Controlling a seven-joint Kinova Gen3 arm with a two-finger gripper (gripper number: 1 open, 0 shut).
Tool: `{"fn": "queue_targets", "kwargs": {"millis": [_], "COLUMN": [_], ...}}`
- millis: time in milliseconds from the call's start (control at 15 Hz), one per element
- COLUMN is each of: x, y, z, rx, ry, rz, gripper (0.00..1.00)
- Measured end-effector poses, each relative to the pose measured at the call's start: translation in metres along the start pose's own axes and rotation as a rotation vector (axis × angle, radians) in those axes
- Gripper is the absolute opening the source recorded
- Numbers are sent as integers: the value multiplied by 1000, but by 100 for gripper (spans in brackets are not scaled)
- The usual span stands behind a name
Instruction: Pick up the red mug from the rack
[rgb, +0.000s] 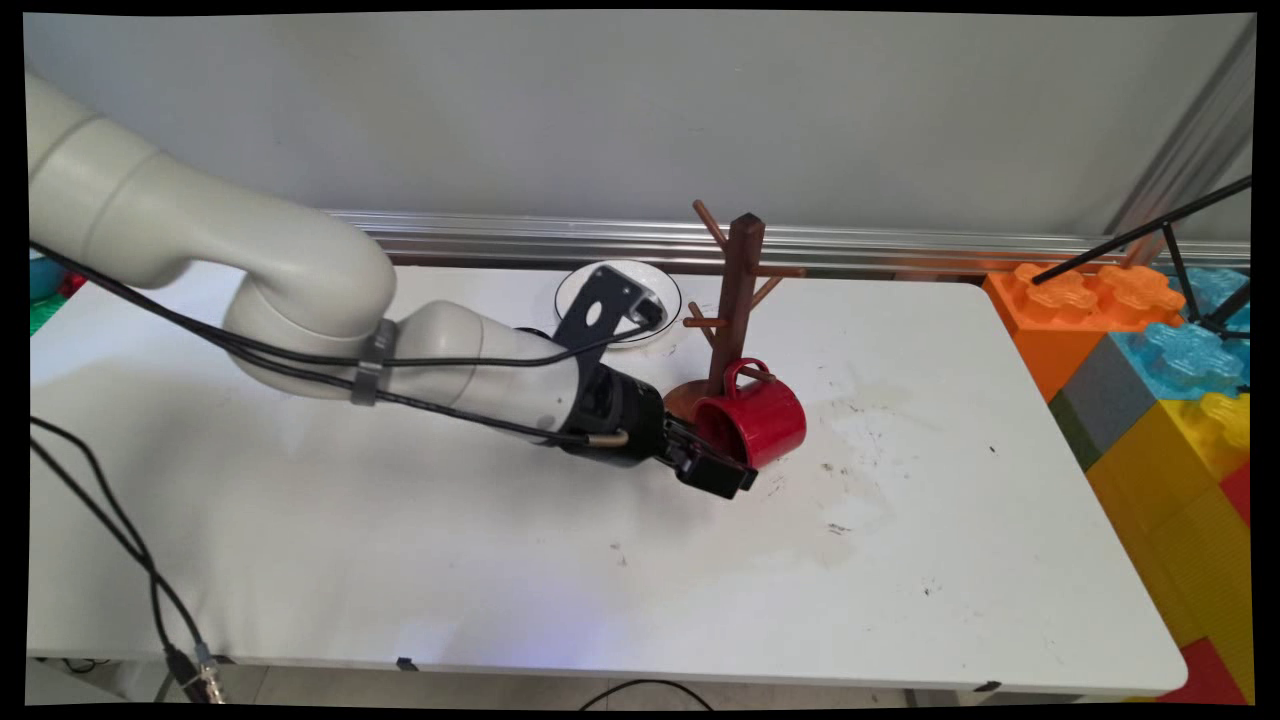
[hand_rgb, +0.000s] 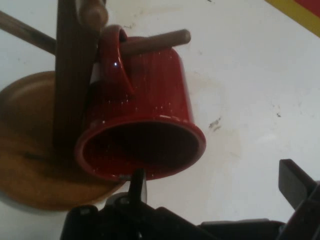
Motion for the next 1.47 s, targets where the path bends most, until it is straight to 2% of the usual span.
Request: {"fn": "queue_targets", "kwargs": {"millis": [333, 1467], "x": [-8, -32], "y": [-2, -14], "z": [20, 75], "rx": [-5, -5], "ry": [12, 136], "rz": [-7, -4], "gripper": [100, 100]}}
